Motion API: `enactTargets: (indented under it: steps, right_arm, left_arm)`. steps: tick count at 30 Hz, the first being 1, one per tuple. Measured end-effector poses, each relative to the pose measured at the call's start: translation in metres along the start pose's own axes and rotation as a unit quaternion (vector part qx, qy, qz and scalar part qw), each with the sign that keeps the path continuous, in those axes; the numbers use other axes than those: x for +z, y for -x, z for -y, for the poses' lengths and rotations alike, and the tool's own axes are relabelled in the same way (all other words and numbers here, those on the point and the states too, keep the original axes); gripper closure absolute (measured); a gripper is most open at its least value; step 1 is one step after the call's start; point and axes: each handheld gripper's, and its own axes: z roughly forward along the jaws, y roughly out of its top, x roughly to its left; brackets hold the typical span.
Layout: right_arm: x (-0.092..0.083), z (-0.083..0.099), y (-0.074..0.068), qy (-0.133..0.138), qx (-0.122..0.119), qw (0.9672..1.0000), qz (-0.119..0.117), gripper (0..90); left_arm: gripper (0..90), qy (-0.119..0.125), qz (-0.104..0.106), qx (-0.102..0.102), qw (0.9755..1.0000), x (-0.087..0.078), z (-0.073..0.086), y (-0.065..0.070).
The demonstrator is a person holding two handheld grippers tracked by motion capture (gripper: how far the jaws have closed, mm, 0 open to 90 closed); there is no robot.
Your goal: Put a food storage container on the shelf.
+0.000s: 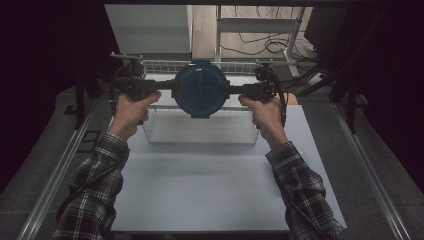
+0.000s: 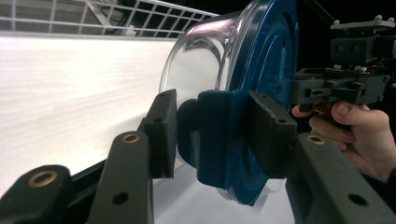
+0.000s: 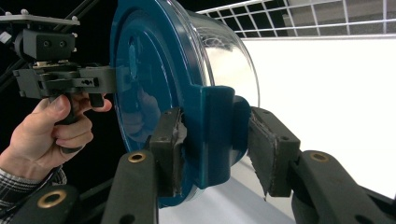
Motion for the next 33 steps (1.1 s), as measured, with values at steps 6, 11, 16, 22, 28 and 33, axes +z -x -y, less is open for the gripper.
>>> enactTargets:
  steps: [6,11,16,22,28,33]
  right_arm:
    - [0.006,-0.010,0.005,-0.001,0.005,1.0000,0.002,56.5]
    - [0.008,-0.016,0.009,0.000,0.003,1.0000,0.007,56.4]
    - [0.010,-0.017,0.012,0.004,0.009,0.9999,0.007,56.0]
    - [0.012,-0.020,0.016,0.003,0.017,0.9999,0.002,55.2]
    - [0.018,-0.022,0.012,-0.002,-0.021,0.9976,0.067,56.2]
    - [0.026,-0.022,0.017,0.014,0.007,0.9985,0.052,53.8]
  left_arm:
    - [56.1,0.003,0.004,-0.004,1.0000,0.004,-0.009,-0.009]
    - [56.1,0.020,0.013,-0.006,0.9997,0.009,-0.009,-0.016]
    - [55.6,0.028,0.010,0.003,0.9996,0.010,-0.007,-0.016]
    - [55.2,0.031,0.012,0.001,0.9995,0.012,-0.007,-0.019]
    - [50.5,0.028,-0.007,-0.018,0.9994,0.020,-0.010,-0.025]
    - [50.3,0.035,0.012,-0.048,0.9982,0.023,-0.008,-0.039]
